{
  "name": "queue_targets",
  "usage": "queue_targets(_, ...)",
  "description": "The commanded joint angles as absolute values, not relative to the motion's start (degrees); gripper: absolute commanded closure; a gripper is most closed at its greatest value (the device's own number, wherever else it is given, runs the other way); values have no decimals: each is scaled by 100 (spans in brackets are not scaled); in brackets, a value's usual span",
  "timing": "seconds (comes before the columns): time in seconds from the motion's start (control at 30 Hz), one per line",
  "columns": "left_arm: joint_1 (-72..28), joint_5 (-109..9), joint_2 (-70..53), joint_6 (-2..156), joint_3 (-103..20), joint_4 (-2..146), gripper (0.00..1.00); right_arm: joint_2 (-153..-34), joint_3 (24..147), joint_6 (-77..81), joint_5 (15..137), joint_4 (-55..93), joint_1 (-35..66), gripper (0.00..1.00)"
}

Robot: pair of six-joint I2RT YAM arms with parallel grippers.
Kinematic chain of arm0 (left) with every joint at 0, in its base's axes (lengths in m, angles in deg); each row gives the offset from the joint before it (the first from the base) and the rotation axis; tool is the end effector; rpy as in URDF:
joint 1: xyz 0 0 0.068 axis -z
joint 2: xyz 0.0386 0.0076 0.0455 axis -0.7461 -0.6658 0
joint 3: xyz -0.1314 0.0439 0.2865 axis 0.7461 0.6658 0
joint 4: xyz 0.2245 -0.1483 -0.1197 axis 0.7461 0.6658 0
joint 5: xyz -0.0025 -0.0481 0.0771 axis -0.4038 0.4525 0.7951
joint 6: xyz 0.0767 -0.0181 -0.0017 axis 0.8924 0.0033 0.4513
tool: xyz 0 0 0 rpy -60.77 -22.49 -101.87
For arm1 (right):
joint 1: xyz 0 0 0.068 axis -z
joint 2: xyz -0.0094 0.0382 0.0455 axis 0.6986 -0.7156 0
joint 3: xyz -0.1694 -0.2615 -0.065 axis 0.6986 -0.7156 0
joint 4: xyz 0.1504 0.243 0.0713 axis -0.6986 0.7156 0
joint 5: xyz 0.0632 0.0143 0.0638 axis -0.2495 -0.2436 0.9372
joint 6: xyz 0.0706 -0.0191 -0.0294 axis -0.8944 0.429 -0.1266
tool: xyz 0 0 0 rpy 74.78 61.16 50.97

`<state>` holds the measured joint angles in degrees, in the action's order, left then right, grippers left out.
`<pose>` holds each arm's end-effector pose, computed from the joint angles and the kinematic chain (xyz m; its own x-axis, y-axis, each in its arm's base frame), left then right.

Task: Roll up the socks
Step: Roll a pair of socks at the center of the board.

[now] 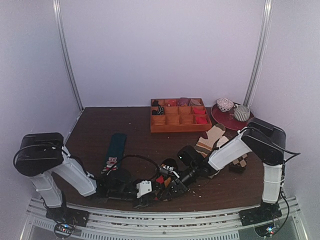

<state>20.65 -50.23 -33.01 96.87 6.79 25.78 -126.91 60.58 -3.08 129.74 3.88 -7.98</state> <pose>0.1069 -0.3046 0.0941 -0.0254 0.4717 -0.8814 0.9835 0.1696 0.0624 0.1954 0.3495 0.0886 -0.6079 -0.6223 -0.4932 -0.6161 -0.0222 0.7874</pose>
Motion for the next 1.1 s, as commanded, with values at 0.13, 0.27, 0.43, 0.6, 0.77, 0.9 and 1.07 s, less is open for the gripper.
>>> queue_targets(0.13,2083,-5006,-3503,9468,628,2580,66,-13225,5773,-281,12158,1748,-801,79)
queue_targets(0.27,2083,-5048,-3577,9437,480,2821,96,-13222,5752,-372,12121,1657,-798,77)
queue_targets(0.43,2074,-4980,-3595,8844,317,3381,100,-12701,5543,-486,11994,1091,-791,65)
queue_targets(0.6,1901,-5222,-3727,7880,192,4231,100,-10777,4608,-292,10661,-553,-810,54)
queue_targets(0.77,1541,-5717,-4087,7187,341,4413,100,-8943,3453,1358,9359,-1702,-1114,43)
queue_targets(0.9,1363,-6122,-4377,6861,484,4486,100,-8683,2988,2551,8403,-2091,-1620,38)
queue_targets(1.07,1328,-6323,-4473,6740,581,4568,100,-9538,3393,3358,7685,-1854,-2190,36)
